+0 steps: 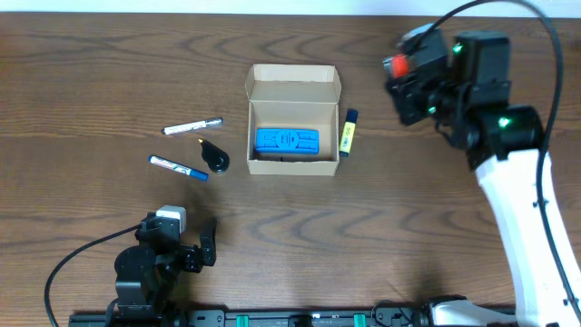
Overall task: Pack container
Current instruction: 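Carry the red stapler into the box beside the duster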
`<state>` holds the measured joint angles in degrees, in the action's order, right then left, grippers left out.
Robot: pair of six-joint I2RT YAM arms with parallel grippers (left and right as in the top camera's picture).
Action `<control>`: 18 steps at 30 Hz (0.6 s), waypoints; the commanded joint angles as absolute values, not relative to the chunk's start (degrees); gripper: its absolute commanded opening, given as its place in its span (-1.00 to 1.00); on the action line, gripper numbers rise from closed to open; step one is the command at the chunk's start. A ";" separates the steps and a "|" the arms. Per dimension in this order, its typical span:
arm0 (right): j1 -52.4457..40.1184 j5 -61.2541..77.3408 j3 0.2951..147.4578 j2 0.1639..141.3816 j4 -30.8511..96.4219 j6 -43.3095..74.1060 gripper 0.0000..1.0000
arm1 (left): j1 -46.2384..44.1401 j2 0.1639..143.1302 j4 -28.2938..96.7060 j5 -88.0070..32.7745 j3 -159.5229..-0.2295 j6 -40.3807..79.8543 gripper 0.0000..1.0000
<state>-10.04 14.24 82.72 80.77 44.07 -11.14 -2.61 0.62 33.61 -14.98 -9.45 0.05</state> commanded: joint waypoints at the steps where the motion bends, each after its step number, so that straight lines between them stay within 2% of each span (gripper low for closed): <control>1: -15.55 15.09 82.48 81.45 44.58 -21.39 -0.97 | -2.26 0.21 33.58 -14.79 -8.95 0.40 0.90; 5: -21.28 15.68 82.46 82.78 43.42 -38.76 -0.97 | -2.26 0.21 33.58 -14.81 -8.95 0.40 0.91; 10: -23.66 17.89 82.46 86.02 42.46 -55.88 -0.98 | -2.26 0.21 33.58 -14.79 -8.95 0.40 0.90; 13: -23.16 18.09 82.46 88.97 41.95 -60.77 -0.98 | -2.26 0.21 33.58 -14.79 -8.95 0.43 0.90; 18: -22.41 19.62 82.46 93.97 39.13 -60.80 -0.98 | -2.26 0.21 33.58 -14.79 -8.95 0.40 0.90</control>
<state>-23.03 17.50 82.65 91.90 40.12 -56.47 -2.61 0.62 33.61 -14.98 -9.45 0.05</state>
